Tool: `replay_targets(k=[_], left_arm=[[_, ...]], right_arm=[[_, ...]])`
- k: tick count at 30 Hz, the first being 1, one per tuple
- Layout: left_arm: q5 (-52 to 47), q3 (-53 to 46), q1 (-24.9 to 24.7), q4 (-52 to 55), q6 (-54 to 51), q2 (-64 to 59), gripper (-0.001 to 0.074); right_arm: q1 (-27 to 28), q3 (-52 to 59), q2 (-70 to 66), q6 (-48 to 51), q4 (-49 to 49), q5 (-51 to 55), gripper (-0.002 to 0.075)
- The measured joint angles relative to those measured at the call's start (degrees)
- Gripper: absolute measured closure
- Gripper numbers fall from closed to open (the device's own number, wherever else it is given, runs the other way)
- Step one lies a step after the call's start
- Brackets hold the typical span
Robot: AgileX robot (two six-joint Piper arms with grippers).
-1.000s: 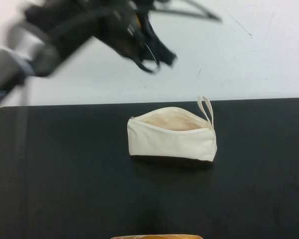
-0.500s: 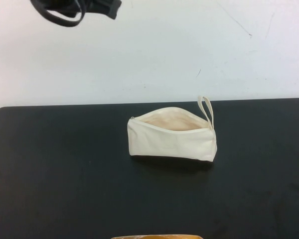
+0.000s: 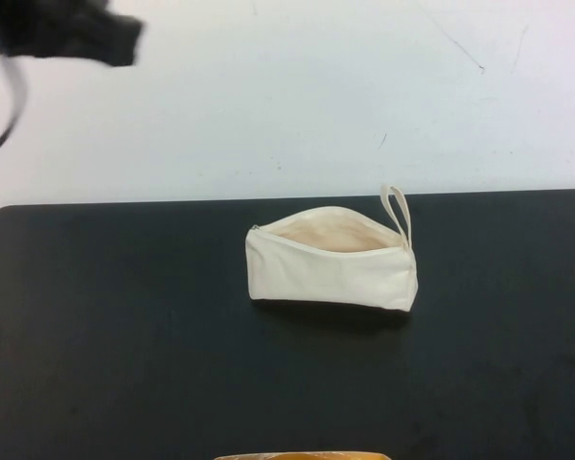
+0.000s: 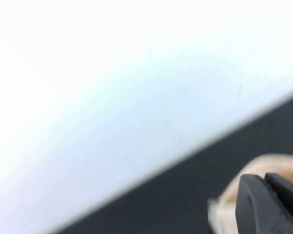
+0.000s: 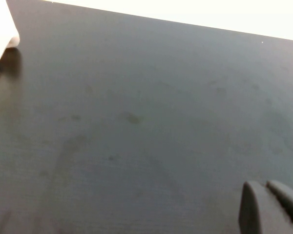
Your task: Put eraser into pencil case
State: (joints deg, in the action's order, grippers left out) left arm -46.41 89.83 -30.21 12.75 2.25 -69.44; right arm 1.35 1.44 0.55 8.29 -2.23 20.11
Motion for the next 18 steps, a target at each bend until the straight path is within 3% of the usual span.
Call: replay_targets(k=[7,14,18], left_arm=[[33.77,-28.87,0.00,0.62,1.53,18.74,0.0736],[56.31,-56.19,0.40,0.86,2.28,33.19,0.0736],[64.63,-69.70,4.01,0.86,7.16,39.14,0.0736]], right_arm=[[0.00,0.00,0.00,0.00,0.00,0.00,0.0727],[0.00,0.00,0.00,0.00,0.00,0.00,0.0727],[0.00,0.00,0.00,0.00,0.00,0.00,0.0727]])
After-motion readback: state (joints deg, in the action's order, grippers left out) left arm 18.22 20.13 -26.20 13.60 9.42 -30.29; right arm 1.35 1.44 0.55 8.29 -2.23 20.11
